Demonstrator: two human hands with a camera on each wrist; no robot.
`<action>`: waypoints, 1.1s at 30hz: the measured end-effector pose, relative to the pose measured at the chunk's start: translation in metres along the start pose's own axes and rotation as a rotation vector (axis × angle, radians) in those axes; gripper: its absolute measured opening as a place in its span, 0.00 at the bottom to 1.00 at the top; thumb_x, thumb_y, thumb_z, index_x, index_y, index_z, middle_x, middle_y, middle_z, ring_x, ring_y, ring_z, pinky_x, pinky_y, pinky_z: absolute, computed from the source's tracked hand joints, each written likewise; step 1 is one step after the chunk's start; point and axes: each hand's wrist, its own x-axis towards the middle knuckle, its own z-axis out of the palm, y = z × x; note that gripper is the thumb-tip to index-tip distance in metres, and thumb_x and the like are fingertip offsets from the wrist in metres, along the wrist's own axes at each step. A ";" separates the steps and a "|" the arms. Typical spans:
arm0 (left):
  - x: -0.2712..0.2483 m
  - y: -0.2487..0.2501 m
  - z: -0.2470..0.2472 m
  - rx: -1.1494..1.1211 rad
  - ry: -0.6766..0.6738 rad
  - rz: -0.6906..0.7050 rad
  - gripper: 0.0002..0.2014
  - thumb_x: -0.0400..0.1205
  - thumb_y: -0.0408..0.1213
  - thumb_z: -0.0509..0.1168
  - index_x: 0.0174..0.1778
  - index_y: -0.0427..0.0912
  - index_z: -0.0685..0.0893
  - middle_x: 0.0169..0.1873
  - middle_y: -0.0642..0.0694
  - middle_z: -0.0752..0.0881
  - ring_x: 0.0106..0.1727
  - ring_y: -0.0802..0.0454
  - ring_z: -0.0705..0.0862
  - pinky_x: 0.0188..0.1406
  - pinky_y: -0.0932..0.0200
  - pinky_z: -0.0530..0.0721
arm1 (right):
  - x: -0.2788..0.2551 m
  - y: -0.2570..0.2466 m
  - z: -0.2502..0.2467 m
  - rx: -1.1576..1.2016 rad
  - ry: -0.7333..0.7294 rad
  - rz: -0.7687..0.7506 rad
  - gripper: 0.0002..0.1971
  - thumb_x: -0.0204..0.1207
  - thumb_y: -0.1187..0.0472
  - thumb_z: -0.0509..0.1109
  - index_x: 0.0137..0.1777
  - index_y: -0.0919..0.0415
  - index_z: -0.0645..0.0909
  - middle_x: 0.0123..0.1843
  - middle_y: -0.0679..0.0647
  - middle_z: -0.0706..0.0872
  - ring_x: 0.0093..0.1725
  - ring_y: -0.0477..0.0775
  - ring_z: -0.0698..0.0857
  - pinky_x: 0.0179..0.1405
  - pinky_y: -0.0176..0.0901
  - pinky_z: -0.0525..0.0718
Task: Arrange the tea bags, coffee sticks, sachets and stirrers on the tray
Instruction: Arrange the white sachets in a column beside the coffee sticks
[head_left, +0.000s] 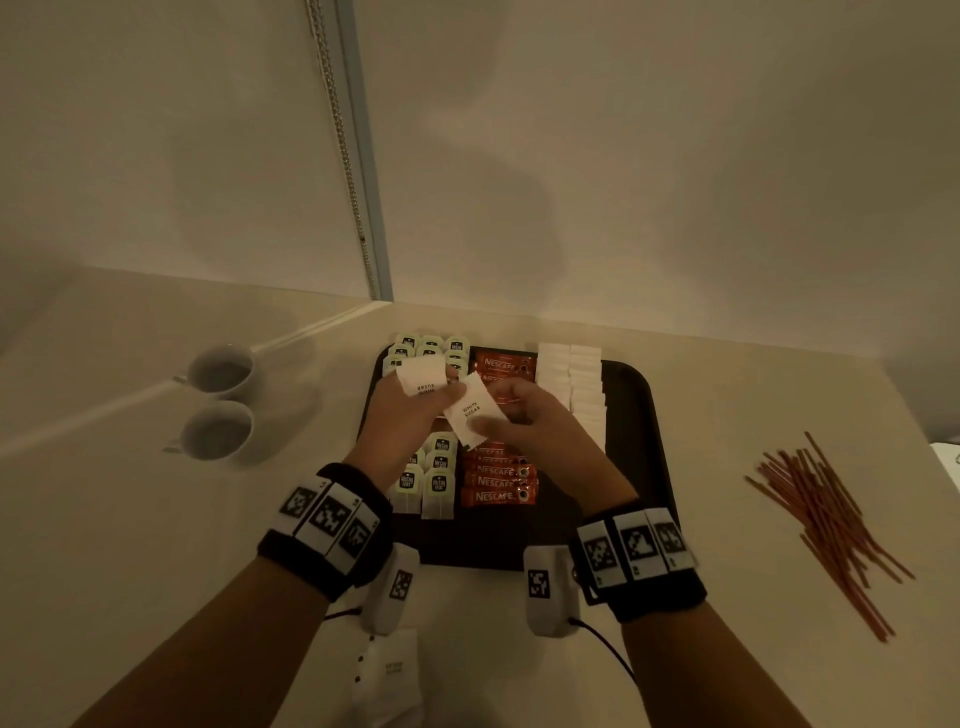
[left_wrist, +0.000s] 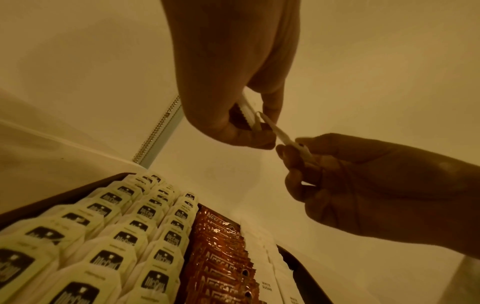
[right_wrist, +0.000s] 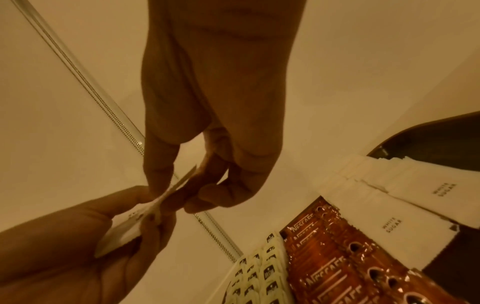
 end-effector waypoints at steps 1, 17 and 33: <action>0.000 0.000 0.001 0.031 -0.019 0.011 0.07 0.77 0.25 0.70 0.43 0.42 0.84 0.38 0.46 0.88 0.38 0.54 0.88 0.28 0.63 0.84 | -0.001 -0.001 -0.001 -0.024 0.016 -0.017 0.11 0.75 0.58 0.72 0.56 0.57 0.81 0.51 0.53 0.89 0.49 0.51 0.89 0.48 0.41 0.87; -0.003 -0.002 -0.013 -0.243 0.056 -0.185 0.10 0.86 0.34 0.53 0.46 0.41 0.79 0.41 0.38 0.81 0.39 0.35 0.86 0.26 0.61 0.86 | -0.009 0.095 -0.078 -0.123 0.533 0.280 0.11 0.77 0.62 0.71 0.58 0.63 0.82 0.55 0.56 0.86 0.52 0.52 0.86 0.47 0.41 0.86; -0.005 -0.003 -0.016 -0.324 0.072 -0.235 0.10 0.86 0.36 0.50 0.47 0.41 0.76 0.37 0.35 0.81 0.38 0.34 0.83 0.22 0.63 0.85 | 0.021 0.127 -0.055 -0.371 0.566 0.363 0.10 0.75 0.59 0.73 0.52 0.63 0.84 0.51 0.55 0.86 0.51 0.50 0.83 0.53 0.41 0.82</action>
